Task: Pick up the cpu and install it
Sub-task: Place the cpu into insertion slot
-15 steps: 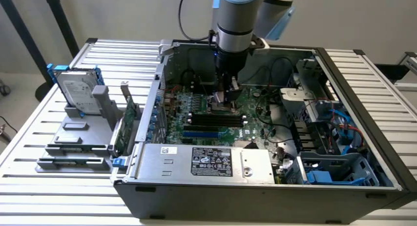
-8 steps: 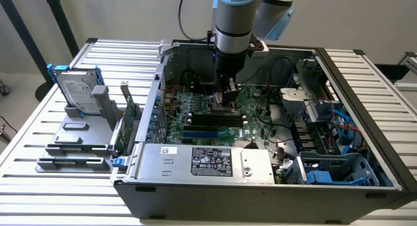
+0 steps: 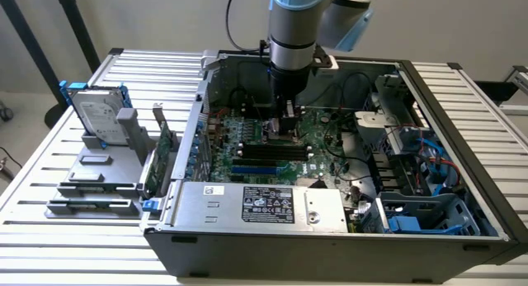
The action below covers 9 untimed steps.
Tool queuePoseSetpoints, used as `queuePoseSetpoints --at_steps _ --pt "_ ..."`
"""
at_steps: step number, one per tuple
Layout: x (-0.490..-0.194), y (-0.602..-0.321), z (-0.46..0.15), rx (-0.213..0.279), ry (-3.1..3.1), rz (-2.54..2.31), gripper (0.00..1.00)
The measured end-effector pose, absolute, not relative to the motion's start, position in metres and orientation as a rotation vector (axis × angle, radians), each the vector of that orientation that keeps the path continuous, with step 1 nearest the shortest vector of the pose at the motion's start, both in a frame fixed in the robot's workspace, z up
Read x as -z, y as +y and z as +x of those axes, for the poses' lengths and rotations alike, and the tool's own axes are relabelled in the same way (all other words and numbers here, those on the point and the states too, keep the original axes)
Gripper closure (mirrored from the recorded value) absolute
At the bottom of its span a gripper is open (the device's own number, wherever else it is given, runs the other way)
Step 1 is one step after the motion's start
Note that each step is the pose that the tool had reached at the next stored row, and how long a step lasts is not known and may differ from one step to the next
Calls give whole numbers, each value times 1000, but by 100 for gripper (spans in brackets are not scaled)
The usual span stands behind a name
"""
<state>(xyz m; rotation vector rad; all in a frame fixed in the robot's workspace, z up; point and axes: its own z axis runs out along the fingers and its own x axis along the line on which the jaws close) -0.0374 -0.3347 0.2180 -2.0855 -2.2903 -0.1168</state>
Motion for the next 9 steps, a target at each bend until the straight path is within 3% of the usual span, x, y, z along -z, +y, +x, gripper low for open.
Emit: queuePoseSetpoints --at_steps 9 --pt "-215 -335 -41 118 -2202 -2185 46"
